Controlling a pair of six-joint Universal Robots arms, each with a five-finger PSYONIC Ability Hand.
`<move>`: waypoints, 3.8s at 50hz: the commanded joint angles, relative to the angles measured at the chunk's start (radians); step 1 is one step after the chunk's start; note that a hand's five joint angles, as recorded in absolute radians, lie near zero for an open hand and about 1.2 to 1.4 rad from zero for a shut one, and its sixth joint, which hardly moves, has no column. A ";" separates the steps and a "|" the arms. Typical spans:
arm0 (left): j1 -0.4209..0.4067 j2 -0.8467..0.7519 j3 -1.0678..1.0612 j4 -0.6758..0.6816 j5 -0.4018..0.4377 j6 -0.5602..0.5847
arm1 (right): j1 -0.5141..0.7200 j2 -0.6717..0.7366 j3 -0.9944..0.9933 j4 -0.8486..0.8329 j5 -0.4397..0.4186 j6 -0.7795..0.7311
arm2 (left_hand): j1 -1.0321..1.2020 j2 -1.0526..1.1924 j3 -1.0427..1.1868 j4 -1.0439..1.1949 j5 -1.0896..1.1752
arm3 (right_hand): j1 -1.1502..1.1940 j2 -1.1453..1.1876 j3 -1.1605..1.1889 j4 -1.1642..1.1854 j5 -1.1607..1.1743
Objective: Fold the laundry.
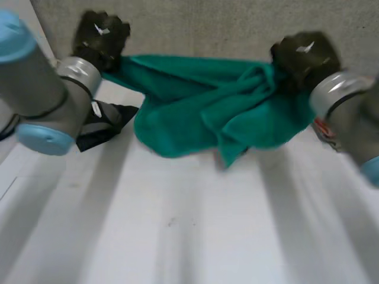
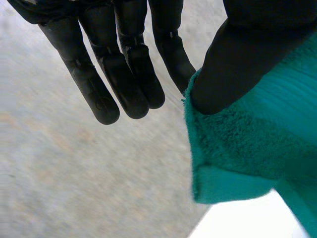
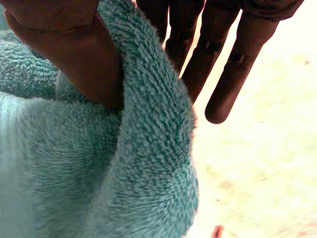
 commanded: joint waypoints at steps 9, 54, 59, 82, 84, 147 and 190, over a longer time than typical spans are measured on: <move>0.014 0.238 -0.372 -0.074 0.009 0.000 | -0.217 0.074 -0.173 0.398 -0.265 -0.142 | 0.238 0.203 0.209 0.201 0.246 | 0.302 0.223 0.214 0.201 0.260; -0.083 0.201 -0.693 0.374 -0.161 -0.002 | -0.185 0.381 -0.015 0.108 -0.363 -0.355 | 0.238 0.203 0.209 0.201 0.246 | 0.302 0.223 0.214 0.201 0.260; -0.089 0.200 -0.704 0.374 -0.162 -0.005 | -0.180 0.396 0.011 0.106 -0.363 -0.312 | 0.238 0.203 0.209 0.201 0.246 | 0.210 0.131 0.122 0.109 0.168; -0.122 0.295 -0.560 0.302 -0.167 -0.035 | -0.295 0.006 0.499 0.102 -0.254 0.160 | 0.238 0.203 0.209 0.201 0.246 | -0.701 -0.780 -0.789 -0.802 -0.743; -0.136 0.303 -0.544 0.294 -0.169 -0.043 | -0.283 0.006 0.536 0.070 -0.248 0.171 | 0.238 0.203 0.209 0.201 0.246 | -0.736 -0.815 -0.824 -0.837 -0.778; -0.052 0.616 -0.501 0.083 -0.172 -0.058 | -0.344 -0.110 0.076 0.383 -0.207 -0.158 | 0.238 0.203 0.209 0.201 0.246 | 0.302 0.223 0.214 0.201 0.260; -0.046 0.180 -0.521 0.115 -0.172 -0.066 | -0.208 0.211 0.149 0.103 -0.075 -0.234 | 0.238 0.203 0.209 0.201 0.246 | -0.631 -0.709 -0.719 -0.731 -0.673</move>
